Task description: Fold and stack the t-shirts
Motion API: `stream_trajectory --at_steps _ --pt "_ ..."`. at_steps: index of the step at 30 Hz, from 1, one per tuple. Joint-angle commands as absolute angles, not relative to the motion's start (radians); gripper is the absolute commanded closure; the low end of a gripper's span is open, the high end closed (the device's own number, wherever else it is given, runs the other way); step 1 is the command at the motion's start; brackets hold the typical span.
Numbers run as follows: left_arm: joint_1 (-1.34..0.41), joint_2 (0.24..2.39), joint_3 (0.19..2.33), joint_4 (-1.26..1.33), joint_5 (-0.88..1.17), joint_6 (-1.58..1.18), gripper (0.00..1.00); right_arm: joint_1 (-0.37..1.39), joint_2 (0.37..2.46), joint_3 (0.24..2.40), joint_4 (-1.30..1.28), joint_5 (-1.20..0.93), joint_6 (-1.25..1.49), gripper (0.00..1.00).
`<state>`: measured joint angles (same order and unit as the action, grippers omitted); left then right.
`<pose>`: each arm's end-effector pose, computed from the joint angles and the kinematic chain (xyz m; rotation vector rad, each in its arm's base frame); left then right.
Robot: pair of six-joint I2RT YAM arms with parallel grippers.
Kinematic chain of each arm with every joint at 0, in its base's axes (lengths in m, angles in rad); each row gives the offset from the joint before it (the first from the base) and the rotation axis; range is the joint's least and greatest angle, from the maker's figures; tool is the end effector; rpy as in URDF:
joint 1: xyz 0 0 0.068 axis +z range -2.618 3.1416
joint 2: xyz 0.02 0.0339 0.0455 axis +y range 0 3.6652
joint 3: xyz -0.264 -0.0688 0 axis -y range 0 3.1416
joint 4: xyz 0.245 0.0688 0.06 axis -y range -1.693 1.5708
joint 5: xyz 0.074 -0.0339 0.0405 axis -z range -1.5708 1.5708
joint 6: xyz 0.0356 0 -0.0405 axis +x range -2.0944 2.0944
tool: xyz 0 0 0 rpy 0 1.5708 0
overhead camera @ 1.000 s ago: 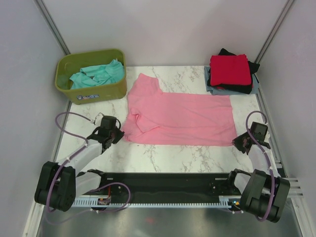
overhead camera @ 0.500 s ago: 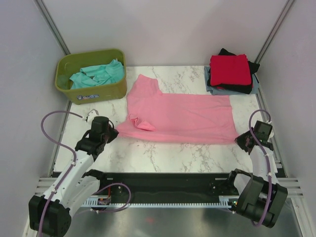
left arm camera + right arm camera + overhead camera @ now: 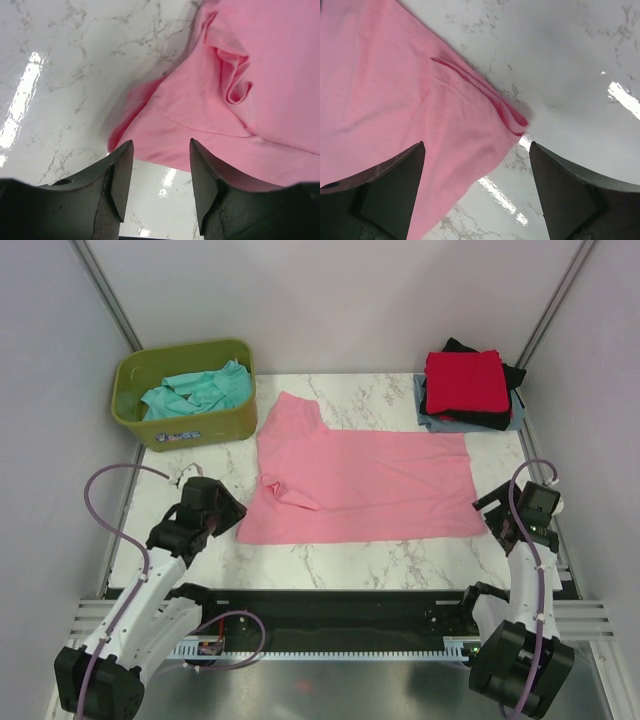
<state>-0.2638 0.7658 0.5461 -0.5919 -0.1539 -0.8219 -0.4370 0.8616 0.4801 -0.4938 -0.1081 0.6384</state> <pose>0.1530 -0.0357 0.2224 -0.7305 2.2821 -0.3355 0.1537 -0.0676 0.1943 1.2141 2.1300 0.2213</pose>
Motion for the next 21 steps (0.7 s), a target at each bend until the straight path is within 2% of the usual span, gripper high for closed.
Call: stream_trajectory --at_steps 1,4,7,9,12,14,15,17,21 --pt "-0.259 0.775 0.638 -0.562 -0.157 -0.743 0.45 -0.442 0.809 0.587 -0.520 -0.087 0.612 0.07" --pt "-0.261 0.807 0.623 -0.516 -0.112 -0.719 0.48 -0.417 0.776 0.640 -0.502 -0.162 0.591 0.07" --pt "-0.261 0.827 0.571 -0.416 -0.059 -0.727 0.51 -0.260 0.794 0.712 -0.440 -0.187 0.604 0.11" --pt "-0.262 0.834 0.539 -0.321 -0.026 -0.749 0.51 -0.054 0.833 0.777 -0.390 -0.158 0.612 0.14" --pt "-0.265 0.868 0.488 -0.213 0.037 -0.756 0.53 0.248 0.980 0.885 -0.322 -0.111 0.569 0.17" --pt "-0.265 0.914 0.471 -0.186 0.054 -0.762 0.53 0.430 1.151 0.954 -0.308 -0.094 0.496 0.17" --pt "-0.267 0.928 0.463 -0.173 0.055 -0.764 0.53 0.478 1.287 1.039 -0.308 -0.104 0.467 0.17" --pt "-0.265 0.951 0.450 -0.173 0.054 -0.781 0.54 0.590 1.409 1.126 -0.308 -0.120 0.378 0.21" --pt "-0.265 0.933 0.399 -0.170 0.017 -0.825 0.55 0.751 1.696 1.380 -0.330 -0.109 0.195 0.21"
